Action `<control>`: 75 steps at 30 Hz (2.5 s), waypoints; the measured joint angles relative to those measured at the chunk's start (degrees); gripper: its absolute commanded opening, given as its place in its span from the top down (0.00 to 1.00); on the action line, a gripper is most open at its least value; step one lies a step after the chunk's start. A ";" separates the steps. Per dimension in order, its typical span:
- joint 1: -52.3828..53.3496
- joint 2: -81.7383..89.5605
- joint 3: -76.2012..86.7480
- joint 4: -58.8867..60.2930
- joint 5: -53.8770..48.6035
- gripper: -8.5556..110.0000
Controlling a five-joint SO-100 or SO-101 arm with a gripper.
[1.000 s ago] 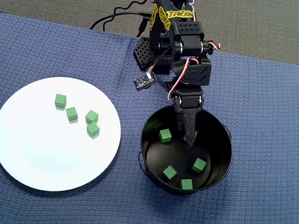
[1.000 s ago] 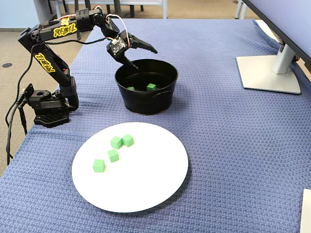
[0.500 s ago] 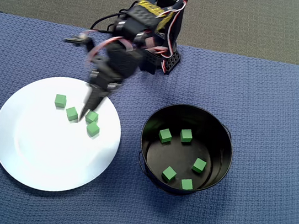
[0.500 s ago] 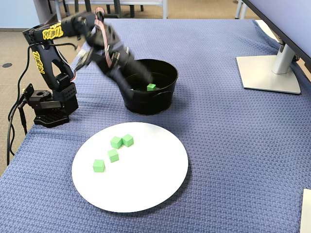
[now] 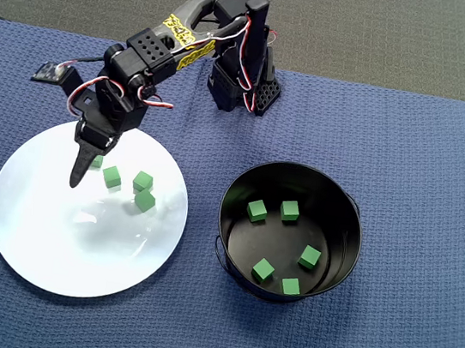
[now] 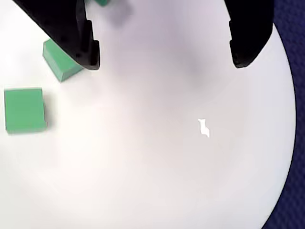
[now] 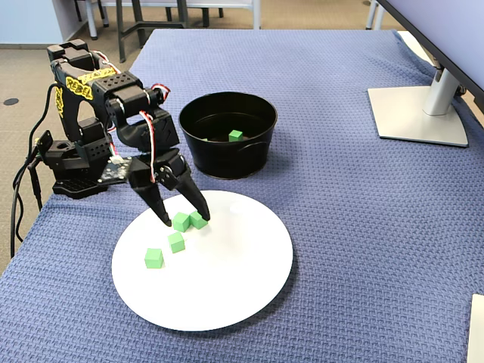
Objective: Pick up the green cubes from the white plate and place them in the black recipient
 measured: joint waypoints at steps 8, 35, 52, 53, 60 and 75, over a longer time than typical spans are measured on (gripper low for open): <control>1.49 -0.88 7.91 -10.37 -22.76 0.71; -2.02 -1.58 21.53 -19.16 -28.92 0.77; -2.64 -0.97 23.91 -19.16 -27.60 0.93; -2.46 -0.97 23.91 -19.16 -27.51 0.93; -2.64 -0.97 23.91 -19.86 -27.16 0.93; -9.40 20.92 9.05 9.14 0.62 0.93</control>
